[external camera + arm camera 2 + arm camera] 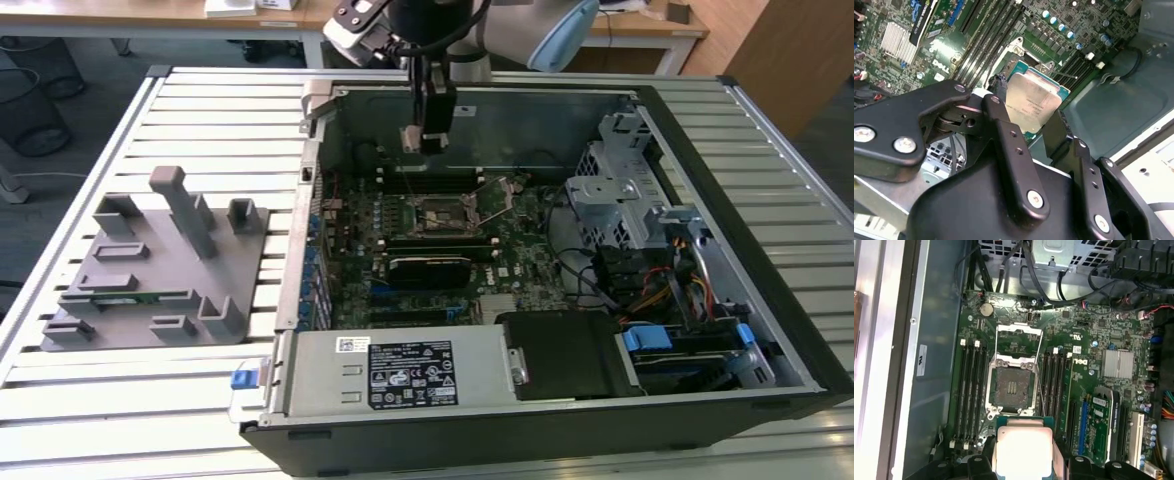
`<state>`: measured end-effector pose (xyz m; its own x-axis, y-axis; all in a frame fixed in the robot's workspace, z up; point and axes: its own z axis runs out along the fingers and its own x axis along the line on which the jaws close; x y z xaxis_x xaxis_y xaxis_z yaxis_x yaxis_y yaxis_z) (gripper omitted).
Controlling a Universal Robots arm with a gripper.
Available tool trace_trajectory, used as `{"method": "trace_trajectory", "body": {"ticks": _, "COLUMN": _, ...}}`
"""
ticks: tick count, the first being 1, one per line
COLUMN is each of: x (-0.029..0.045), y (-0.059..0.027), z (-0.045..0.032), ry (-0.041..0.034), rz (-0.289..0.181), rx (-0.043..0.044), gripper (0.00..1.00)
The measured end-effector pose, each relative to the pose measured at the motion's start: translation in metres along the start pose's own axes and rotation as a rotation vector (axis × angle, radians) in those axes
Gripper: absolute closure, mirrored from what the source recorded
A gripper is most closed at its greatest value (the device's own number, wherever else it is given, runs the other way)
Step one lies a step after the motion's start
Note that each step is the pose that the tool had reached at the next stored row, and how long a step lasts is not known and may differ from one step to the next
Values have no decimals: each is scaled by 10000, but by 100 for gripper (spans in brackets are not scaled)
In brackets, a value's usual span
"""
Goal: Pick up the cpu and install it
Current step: 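Place the cpu into insertion slot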
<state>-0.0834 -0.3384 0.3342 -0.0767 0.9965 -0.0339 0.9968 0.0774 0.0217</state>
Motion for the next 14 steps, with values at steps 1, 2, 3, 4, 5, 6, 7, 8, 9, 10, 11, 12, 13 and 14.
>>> {"method": "trace_trajectory", "body": {"ticks": 1, "x": 9, "y": 8, "z": 11, "ry": 1, "rz": 0, "rx": -1, "gripper": 47}}
{"method": "trace_trajectory", "body": {"ticks": 2, "x": 19, "y": 19, "z": 22, "ry": 2, "rz": 0, "rx": -1, "gripper": 47}}
{"method": "trace_trajectory", "body": {"ticks": 3, "x": 28, "y": 30, "z": 32, "ry": 2, "rz": 0, "rx": -2, "gripper": 47}}
{"method": "trace_trajectory", "body": {"ticks": 4, "x": 31, "y": 34, "z": 41, "ry": 3, "rz": 2, "rx": -3, "gripper": 47}}
{"method": "trace_trajectory", "body": {"ticks": 5, "x": 33, "y": 38, "z": 46, "ry": 4, "rz": 2, "rx": -3, "gripper": 47}}
{"method": "trace_trajectory", "body": {"ticks": 6, "x": 35, "y": 41, "z": 50, "ry": 3, "rz": 2, "rx": -3, "gripper": 47}}
{"method": "trace_trajectory", "body": {"ticks": 7, "x": 35, "y": 43, "z": 53, "ry": 4, "rz": 2, "rx": -3, "gripper": 47}}
{"method": "trace_trajectory", "body": {"ticks": 8, "x": 36, "y": 44, "z": 55, "ry": 3, "rz": 2, "rx": -2, "gripper": 47}}
{"method": "trace_trajectory", "body": {"ticks": 9, "x": 36, "y": 46, "z": 58, "ry": 4, "rz": 2, "rx": -3, "gripper": 47}}
{"method": "trace_trajectory", "body": {"ticks": 10, "x": 36, "y": 46, "z": 59, "ry": 2, "rz": 2, "rx": -1, "gripper": 47}}
{"method": "trace_trajectory", "body": {"ticks": 11, "x": 36, "y": 48, "z": 61, "ry": 2, "rz": 2, "rx": -1, "gripper": 47}}
{"method": "trace_trajectory", "body": {"ticks": 12, "x": 36, "y": 50, "z": 64, "ry": 2, "rz": 3, "rx": -1, "gripper": 47}}
{"method": "trace_trajectory", "body": {"ticks": 13, "x": 36, "y": 50, "z": 66, "ry": 2, "rz": 7, "rx": -1, "gripper": 47}}
{"method": "trace_trajectory", "body": {"ticks": 14, "x": 37, "y": 50, "z": 70, "ry": 3, "rz": 13, "rx": -2, "gripper": 47}}
